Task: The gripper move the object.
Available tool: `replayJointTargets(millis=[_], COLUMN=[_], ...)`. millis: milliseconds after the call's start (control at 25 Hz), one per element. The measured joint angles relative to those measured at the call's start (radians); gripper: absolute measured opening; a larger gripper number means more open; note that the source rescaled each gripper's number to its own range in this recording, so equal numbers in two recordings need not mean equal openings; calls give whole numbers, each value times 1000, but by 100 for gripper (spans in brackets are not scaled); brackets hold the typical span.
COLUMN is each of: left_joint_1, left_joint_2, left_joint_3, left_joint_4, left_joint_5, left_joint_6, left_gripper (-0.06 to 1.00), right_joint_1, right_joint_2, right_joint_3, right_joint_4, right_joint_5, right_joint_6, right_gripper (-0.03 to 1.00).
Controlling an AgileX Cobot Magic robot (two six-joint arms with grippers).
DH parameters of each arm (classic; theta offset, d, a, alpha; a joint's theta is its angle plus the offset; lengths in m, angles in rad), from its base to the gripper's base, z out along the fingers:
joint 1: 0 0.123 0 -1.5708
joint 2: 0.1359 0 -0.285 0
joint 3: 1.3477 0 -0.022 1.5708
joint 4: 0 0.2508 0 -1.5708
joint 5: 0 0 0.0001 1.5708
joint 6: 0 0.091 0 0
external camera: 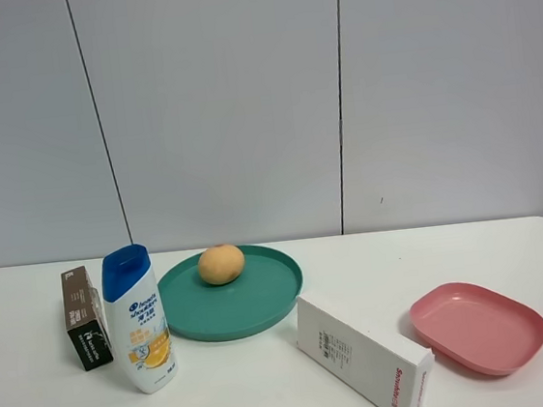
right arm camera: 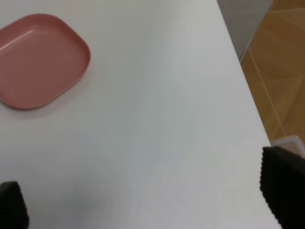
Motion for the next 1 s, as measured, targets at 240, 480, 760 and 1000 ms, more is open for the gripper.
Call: replayJointTargets(millis=[240, 480, 760, 1000], left_joint_1=[0, 0, 0, 0], left_joint_2=[0, 0, 0, 0], left_joint_3=[0, 0, 0, 0], left_joint_4=[0, 0, 0, 0], left_joint_5=[0, 0, 0, 0], left_joint_6=[1, 2, 2, 2], left_gripper=[100, 100, 100, 100], right_joint_1=[0, 0, 0, 0], right_joint_2=[-20, -157, -170, -170], right_joint_3=[0, 0, 6, 6], right_joint_4=[0, 0, 0, 0], right_joint_5=[0, -2, -3, -3], right_joint_6=[0, 2, 2, 3], right_gripper=[100, 100, 100, 100])
